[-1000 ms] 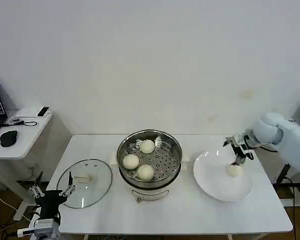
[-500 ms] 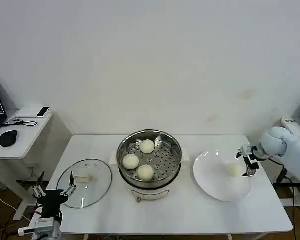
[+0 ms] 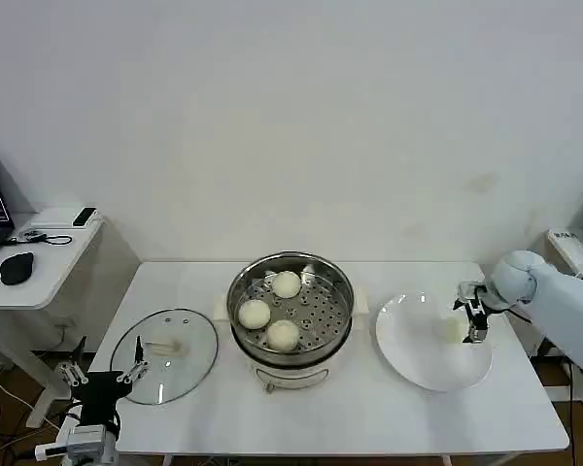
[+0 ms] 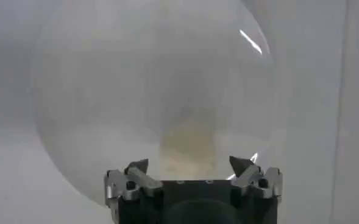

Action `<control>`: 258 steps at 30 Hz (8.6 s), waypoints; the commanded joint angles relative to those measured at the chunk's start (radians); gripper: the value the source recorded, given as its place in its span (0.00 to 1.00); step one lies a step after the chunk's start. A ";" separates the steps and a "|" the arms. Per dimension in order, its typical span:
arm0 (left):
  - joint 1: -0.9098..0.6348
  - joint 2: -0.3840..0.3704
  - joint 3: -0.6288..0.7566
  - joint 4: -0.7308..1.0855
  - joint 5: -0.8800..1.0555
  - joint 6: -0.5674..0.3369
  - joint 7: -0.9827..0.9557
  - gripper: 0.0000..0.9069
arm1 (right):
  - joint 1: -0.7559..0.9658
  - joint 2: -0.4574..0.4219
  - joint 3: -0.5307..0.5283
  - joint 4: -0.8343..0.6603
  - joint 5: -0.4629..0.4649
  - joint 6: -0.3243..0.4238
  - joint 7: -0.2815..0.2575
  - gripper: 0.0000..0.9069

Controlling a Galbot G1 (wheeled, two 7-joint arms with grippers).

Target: Take steamed baozi put them in steamer then cover it.

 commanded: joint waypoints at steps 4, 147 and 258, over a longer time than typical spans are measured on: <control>0.001 -0.002 -0.001 0.003 -0.001 -0.001 -0.001 1.00 | -0.022 0.075 0.018 -0.095 -0.025 0.003 0.008 0.99; -0.021 -0.010 -0.032 0.045 0.059 -0.024 0.000 1.00 | -0.087 0.055 0.103 0.728 0.586 -0.273 1.054 1.00; -0.489 0.201 0.179 0.888 1.262 -0.245 -0.100 0.20 | -1.561 0.807 1.550 0.980 0.344 0.260 0.937 1.00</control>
